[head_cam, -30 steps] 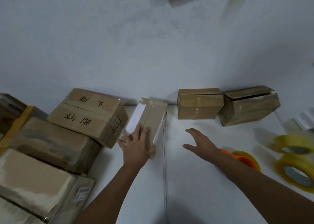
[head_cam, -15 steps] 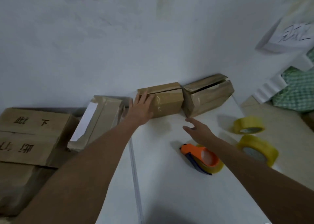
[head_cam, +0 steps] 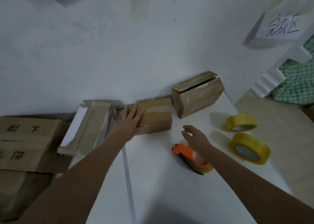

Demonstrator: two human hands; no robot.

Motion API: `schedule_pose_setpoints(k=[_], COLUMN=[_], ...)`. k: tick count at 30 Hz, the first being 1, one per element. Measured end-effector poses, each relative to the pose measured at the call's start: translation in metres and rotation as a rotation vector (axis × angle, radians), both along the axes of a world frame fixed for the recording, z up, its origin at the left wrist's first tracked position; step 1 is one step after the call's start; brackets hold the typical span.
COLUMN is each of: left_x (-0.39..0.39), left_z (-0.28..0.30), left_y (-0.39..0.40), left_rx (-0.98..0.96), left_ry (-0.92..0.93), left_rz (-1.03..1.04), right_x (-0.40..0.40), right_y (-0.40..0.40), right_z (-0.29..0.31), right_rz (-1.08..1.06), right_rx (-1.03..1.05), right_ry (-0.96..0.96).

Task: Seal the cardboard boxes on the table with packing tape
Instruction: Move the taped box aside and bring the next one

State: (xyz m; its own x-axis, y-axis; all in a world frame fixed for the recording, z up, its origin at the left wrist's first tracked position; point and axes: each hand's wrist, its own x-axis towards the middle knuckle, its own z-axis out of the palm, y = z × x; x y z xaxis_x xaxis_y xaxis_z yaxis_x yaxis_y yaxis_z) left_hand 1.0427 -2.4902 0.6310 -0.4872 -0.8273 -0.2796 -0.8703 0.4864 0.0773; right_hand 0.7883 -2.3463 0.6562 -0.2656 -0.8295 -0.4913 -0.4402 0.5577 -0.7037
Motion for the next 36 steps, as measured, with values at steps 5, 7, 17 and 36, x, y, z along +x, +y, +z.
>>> schedule_pose_setpoints(k=[5,7,17,36], left_x=[0.017,0.028,0.099,0.048], left_z=[0.009,0.011,0.029,-0.013], left_y=[0.088,0.126,0.239,0.240], left_rx=[-0.005,-0.018,0.068,-0.111], left_ry=[-0.015,0.029,0.123,0.024], left_rz=[0.027,0.054,0.050,-0.093], right_x=[0.034,0.048,0.100,0.033], right_y=[0.011,0.021,0.095,0.134], right_z=[0.004,0.001,-0.016,-0.044], right_rz=[-0.008,-0.006,0.176,0.037], right_rx=[-0.034,-0.036,-0.081,-0.248], right_ry=[-0.083,-0.133,0.071,0.298])
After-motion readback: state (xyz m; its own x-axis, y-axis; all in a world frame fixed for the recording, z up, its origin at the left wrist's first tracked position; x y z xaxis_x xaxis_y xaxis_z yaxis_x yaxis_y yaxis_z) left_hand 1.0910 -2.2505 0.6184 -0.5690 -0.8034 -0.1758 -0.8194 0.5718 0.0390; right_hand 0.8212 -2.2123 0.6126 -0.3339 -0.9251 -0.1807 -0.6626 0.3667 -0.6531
